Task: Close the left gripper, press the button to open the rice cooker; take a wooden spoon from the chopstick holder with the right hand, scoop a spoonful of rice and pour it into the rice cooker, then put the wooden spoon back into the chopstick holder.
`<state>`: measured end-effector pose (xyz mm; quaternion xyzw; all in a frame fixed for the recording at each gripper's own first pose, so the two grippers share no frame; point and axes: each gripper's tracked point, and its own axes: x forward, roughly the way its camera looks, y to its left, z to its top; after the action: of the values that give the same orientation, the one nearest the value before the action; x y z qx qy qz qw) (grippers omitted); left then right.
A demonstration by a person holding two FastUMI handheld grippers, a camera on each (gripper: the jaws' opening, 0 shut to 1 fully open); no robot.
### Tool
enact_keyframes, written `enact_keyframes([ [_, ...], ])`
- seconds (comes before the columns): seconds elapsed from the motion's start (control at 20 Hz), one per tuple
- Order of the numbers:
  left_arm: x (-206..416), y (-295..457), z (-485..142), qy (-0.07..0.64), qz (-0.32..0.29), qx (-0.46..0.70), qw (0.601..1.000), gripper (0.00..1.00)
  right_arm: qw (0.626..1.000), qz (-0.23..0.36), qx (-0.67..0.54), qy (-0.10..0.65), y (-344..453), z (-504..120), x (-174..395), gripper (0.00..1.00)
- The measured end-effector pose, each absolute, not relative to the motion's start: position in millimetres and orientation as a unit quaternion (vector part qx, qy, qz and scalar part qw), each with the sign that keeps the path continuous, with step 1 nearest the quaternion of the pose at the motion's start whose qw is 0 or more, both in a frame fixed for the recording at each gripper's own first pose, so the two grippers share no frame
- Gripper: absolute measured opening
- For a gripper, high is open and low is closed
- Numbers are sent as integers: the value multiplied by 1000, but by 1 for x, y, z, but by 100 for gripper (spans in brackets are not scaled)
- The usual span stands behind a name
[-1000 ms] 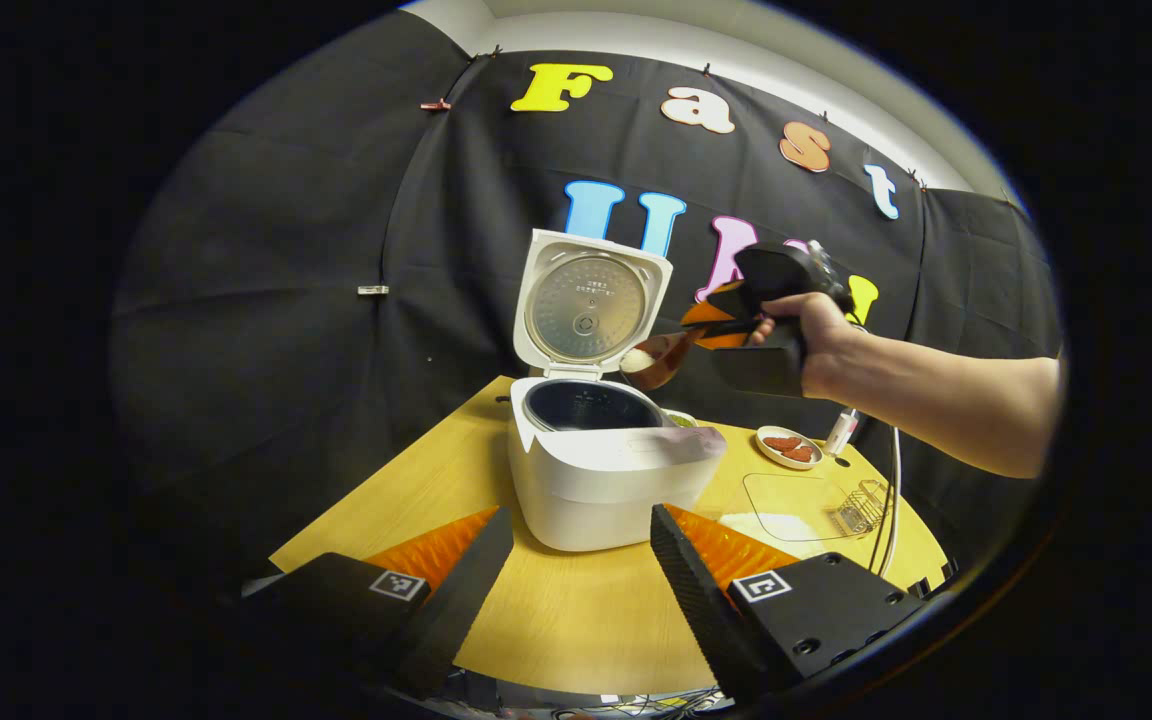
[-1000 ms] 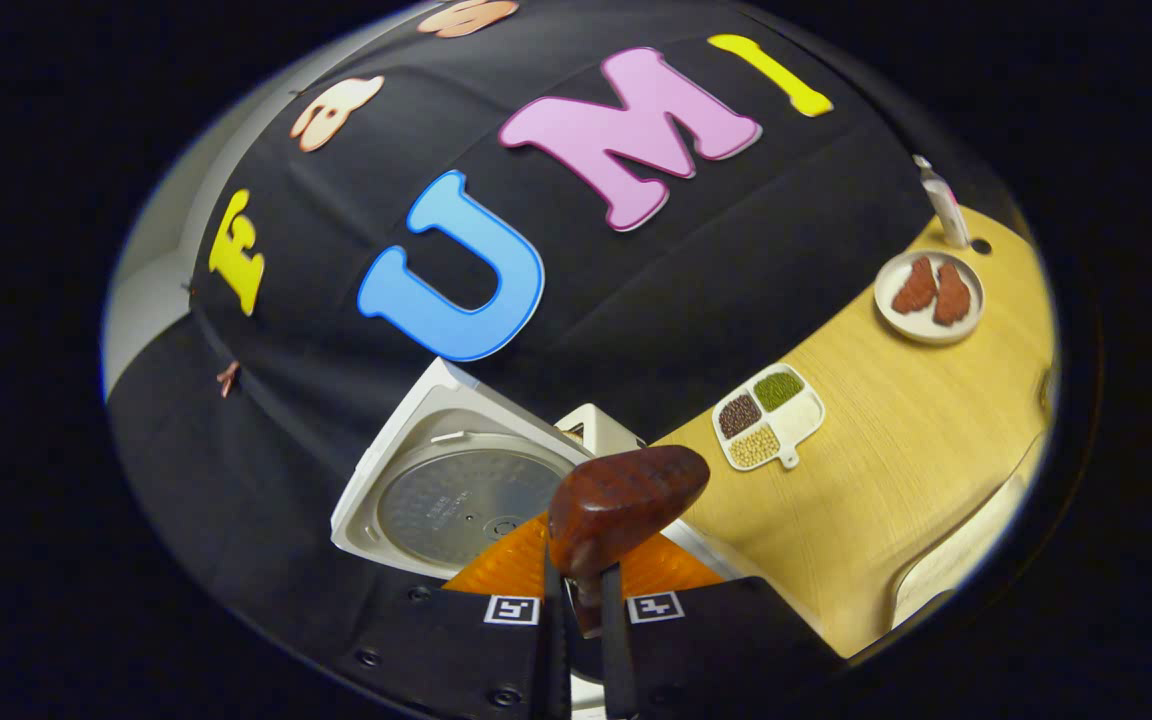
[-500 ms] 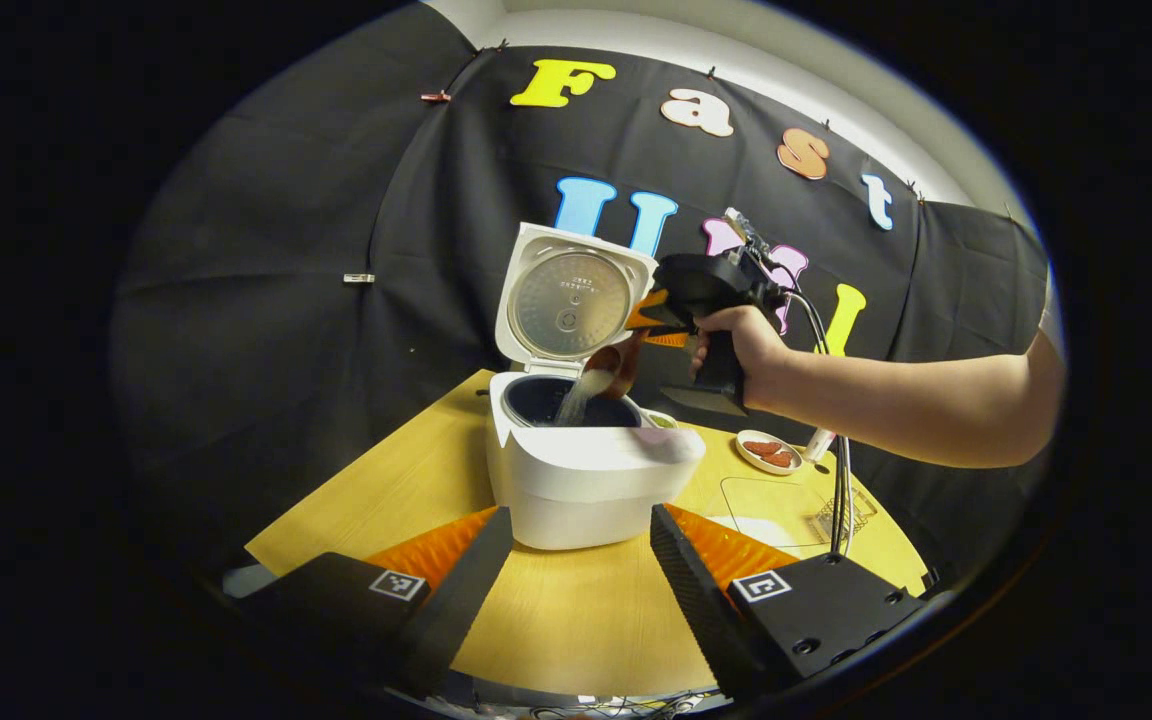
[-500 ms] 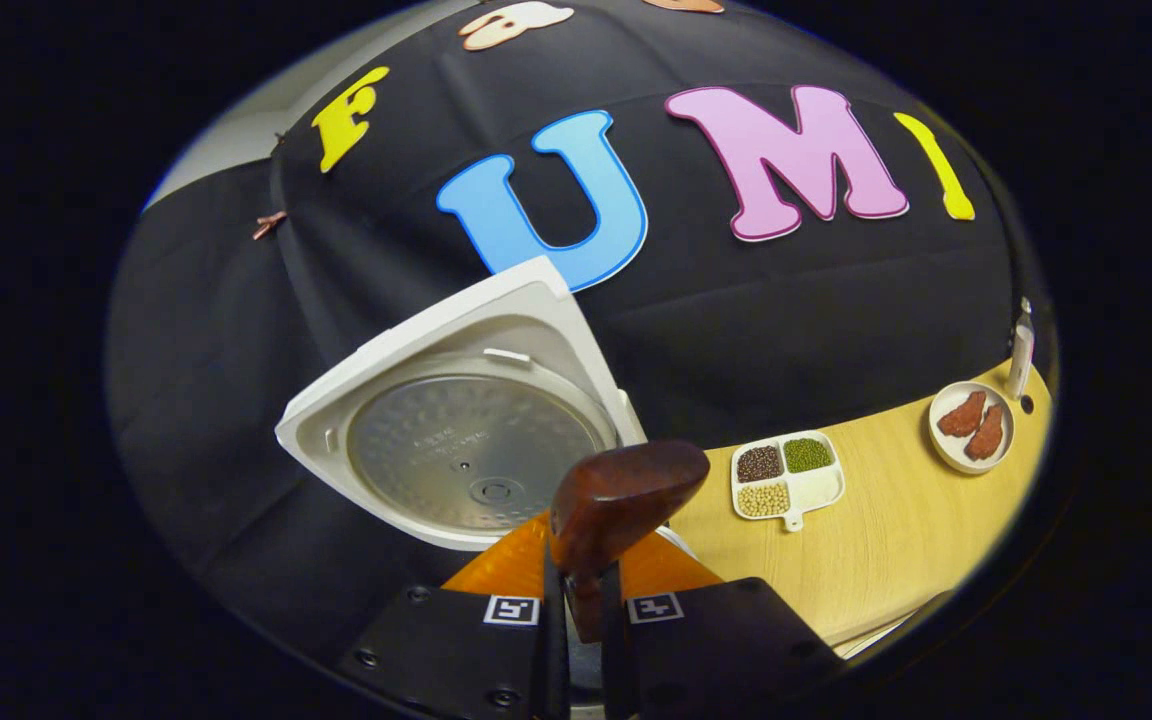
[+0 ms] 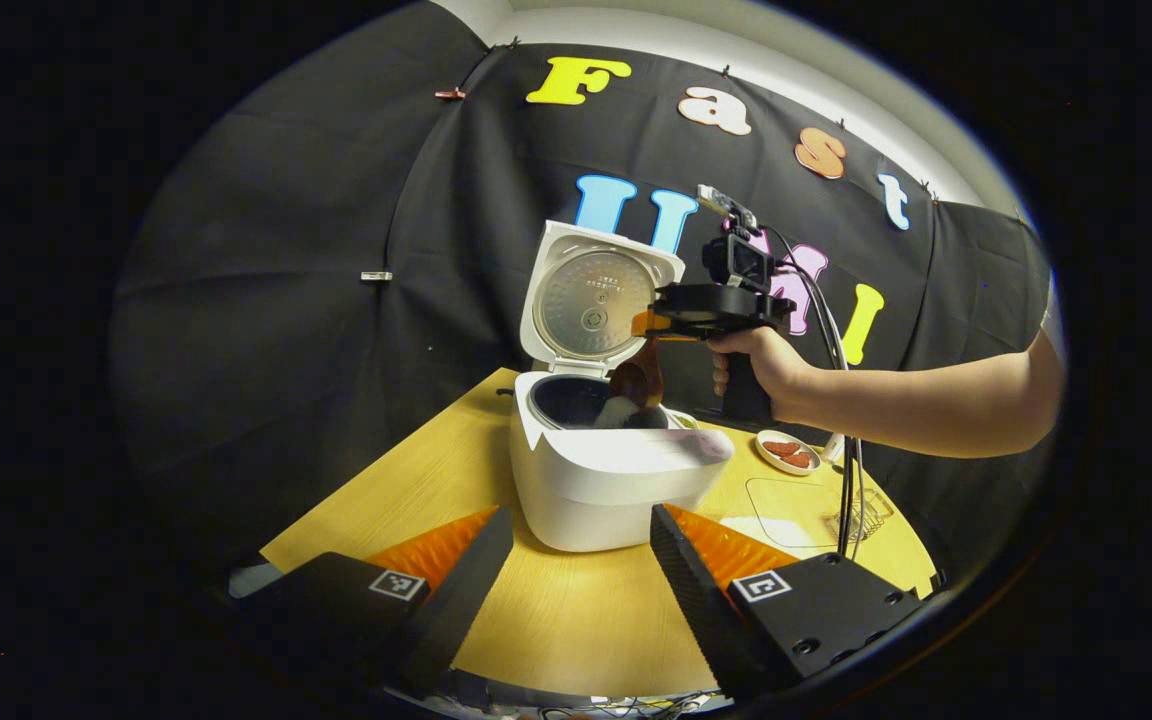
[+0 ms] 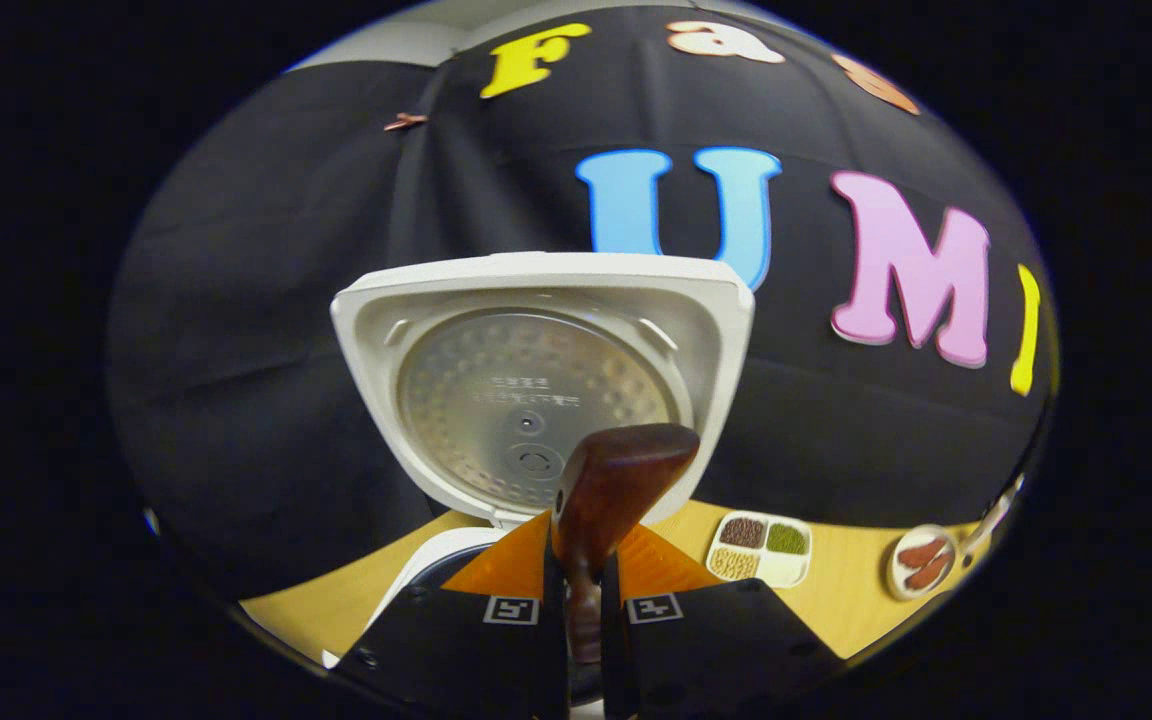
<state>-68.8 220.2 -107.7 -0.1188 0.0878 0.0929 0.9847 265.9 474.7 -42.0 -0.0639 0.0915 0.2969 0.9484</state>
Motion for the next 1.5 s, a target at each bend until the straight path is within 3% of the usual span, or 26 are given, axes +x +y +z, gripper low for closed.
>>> enact_keyframes([
  [0.25,-70,222,-106,83,101,-123,984,96,918,356,-169,53,506,-60,234,17],
  [0.3,-71,222,-106,82,100,-122,984,96,912,362,-188,47,510,-65,229,12],
  [0.45,-72,221,-105,79,101,-112,985,96,900,371,-227,19,515,-65,216,17],
  [0.6,-71,216,-101,74,101,-106,986,96,903,374,-213,15,511,-54,212,21],
  [0.65,-71,214,-101,73,101,-106,987,95,907,371,-197,23,506,-51,212,17],
  [0.8,-70,209,-98,73,99,-100,987,96,923,360,-124,47,488,-31,219,17],
  [1.15,-64,178,-75,65,89,-95,989,96,952,298,39,56,383,45,225,17],
  [1.5,-37,120,-32,39,71,-74,994,96,974,211,77,36,201,75,220,17],
])
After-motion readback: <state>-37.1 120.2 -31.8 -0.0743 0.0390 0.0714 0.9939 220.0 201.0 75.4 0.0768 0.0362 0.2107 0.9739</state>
